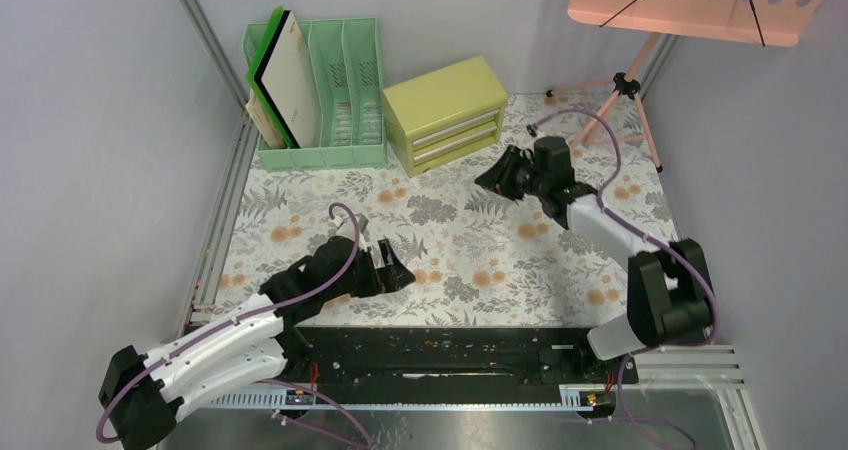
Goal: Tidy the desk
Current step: Close the drawer in the storage box, then reset both arms
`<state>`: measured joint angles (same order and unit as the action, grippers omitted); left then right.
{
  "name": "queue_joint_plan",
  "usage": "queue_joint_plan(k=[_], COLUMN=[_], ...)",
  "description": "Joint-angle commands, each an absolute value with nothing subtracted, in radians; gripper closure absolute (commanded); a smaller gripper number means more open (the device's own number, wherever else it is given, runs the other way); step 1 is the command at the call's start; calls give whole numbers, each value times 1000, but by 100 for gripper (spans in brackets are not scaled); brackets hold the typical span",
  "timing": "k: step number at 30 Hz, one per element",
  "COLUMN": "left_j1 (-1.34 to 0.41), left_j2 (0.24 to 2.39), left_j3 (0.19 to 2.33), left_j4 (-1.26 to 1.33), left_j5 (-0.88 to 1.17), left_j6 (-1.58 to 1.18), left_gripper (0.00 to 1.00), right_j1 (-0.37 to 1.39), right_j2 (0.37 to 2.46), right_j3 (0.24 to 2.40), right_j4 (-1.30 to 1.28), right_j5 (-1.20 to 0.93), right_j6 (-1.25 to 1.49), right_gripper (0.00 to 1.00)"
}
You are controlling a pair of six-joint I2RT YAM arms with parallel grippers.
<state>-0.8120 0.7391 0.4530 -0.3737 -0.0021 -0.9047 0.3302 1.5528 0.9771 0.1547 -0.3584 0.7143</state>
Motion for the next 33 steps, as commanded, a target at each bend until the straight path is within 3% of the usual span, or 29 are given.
queue_joint_plan(k=[1,10,17,24,27,33], left_j1=[-795,-517,-237,-199,-199,-199], left_j2=[801,831,680,538,480,432], left_j3=[444,370,433,560,495,275], left_j4=[-141,147,-74,-260,-139,149], left_j5=[109,401,416,35,-95,-128], left_j6=[-951,-1000,-842,-559,-419,-230], left_gripper=[3,1,1,1,1,1], right_j1=[281,134,53,49,48,49], right_j2=[1385,1065,915,772,725,665], right_j3=[795,534,533,520,481,279], right_j4=[79,-103,-304,-277,-195,158], right_j5=[-343,-331,-177,32,129,262], right_j6=[658,597,501,435,395,274], right_gripper=[61,40,12,9,7,1])
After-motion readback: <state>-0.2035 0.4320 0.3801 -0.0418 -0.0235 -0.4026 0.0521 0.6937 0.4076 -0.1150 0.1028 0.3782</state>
